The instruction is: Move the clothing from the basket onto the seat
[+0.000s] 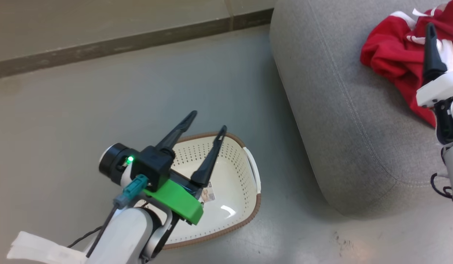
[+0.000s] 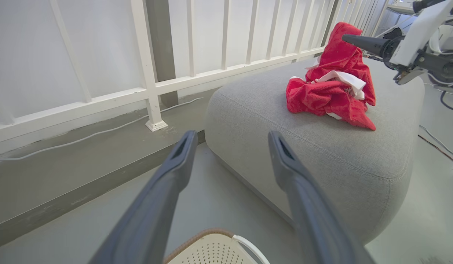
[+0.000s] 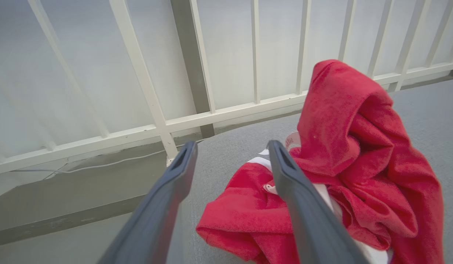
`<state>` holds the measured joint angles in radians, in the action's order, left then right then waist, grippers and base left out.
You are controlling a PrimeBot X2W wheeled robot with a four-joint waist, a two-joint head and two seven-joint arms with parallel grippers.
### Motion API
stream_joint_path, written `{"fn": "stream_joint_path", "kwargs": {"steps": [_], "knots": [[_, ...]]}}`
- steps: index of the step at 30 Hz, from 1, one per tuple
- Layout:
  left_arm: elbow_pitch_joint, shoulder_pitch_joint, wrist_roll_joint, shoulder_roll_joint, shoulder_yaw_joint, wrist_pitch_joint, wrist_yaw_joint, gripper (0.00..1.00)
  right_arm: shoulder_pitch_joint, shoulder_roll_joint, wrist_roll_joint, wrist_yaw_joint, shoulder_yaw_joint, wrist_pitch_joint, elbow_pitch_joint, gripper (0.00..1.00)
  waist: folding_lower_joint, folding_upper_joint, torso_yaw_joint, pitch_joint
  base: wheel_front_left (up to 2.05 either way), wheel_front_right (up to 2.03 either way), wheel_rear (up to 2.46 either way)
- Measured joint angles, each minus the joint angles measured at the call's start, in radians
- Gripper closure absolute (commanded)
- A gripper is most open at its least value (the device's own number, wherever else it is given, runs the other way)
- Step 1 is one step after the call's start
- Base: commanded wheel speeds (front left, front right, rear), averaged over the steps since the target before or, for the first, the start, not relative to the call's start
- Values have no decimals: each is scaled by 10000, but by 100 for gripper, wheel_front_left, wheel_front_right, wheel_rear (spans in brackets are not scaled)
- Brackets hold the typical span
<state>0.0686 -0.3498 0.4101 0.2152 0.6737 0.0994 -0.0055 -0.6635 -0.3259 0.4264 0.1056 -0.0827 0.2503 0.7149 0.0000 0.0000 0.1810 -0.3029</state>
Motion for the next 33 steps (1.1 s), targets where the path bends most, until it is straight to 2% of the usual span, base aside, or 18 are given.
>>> {"fn": "stream_joint_path", "kwargs": {"steps": [8,14,26,33], "knots": [[-332,523,105,4,-642,397,690,0,1058,357,-303,84,-267,12,-1262,0,0,0,-362,655,0,0,0],[-577,1023,188,35,-1133,612,941,0,1942,727,-598,84,-617,13,-2201,0,0,0,-665,1173,0,0,0],[-813,2263,299,249,-2084,790,1129,0,3789,1151,-928,69,-1197,13,-3060,0,0,0,-1179,2224,0,0,0],[-915,2848,384,247,-2531,819,1218,0,4695,1216,-1028,-155,-1287,12,-3350,0,0,0,-1260,2650,0,0,0]]}}
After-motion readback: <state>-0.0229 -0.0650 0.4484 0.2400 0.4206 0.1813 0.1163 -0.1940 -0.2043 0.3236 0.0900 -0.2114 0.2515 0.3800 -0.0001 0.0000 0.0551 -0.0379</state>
